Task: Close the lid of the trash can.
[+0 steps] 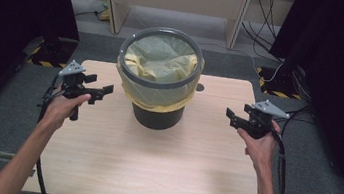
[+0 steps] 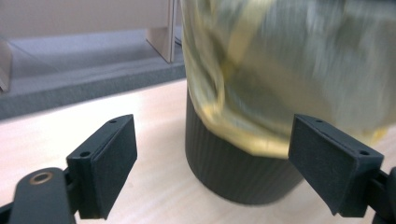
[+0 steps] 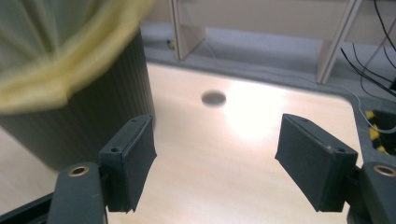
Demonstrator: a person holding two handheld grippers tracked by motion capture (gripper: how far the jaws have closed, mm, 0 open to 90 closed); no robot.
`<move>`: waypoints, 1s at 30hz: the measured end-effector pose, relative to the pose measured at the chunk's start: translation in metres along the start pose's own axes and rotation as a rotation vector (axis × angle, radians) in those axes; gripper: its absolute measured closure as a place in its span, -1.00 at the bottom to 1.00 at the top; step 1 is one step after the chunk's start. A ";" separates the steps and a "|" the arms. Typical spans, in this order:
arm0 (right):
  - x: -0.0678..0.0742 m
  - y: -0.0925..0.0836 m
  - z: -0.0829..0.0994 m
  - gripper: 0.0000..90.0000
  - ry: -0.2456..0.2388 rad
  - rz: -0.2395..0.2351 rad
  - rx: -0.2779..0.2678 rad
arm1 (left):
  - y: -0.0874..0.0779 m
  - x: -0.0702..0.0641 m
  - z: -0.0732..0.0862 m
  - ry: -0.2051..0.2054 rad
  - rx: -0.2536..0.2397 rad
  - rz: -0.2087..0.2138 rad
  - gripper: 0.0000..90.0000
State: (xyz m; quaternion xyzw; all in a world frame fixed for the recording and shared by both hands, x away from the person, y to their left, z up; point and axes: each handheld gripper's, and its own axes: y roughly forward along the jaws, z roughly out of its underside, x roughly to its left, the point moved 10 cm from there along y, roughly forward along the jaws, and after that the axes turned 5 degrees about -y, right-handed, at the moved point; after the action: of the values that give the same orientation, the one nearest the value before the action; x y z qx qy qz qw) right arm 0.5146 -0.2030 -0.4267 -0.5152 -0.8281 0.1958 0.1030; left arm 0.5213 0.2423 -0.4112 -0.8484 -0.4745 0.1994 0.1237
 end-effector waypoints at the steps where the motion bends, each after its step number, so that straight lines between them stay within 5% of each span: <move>1: 0.003 -0.002 0.016 -0.38 0.000 -0.010 0.012 | 0.001 0.000 0.008 -0.005 0.004 0.000 -0.68; 9: 0.013 -0.004 0.063 -0.39 -0.001 -0.019 0.048 | 0.006 -0.003 0.055 -0.027 0.026 0.010 -0.68; 29: 0.062 0.003 0.150 -0.46 -0.034 -0.038 0.162 | 0.012 0.004 0.157 0.027 0.185 -0.019 -0.67; 30: 0.066 0.005 0.158 -0.46 -0.043 -0.047 0.198 | 0.013 0.004 0.162 0.039 0.198 -0.022 -0.67</move>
State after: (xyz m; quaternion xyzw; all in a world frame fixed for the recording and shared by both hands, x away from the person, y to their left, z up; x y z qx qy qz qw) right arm 0.4300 -0.1769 -0.5732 -0.4785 -0.8187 0.2851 0.1399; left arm 0.4590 0.2428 -0.5615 -0.8305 -0.4594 0.2271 0.2184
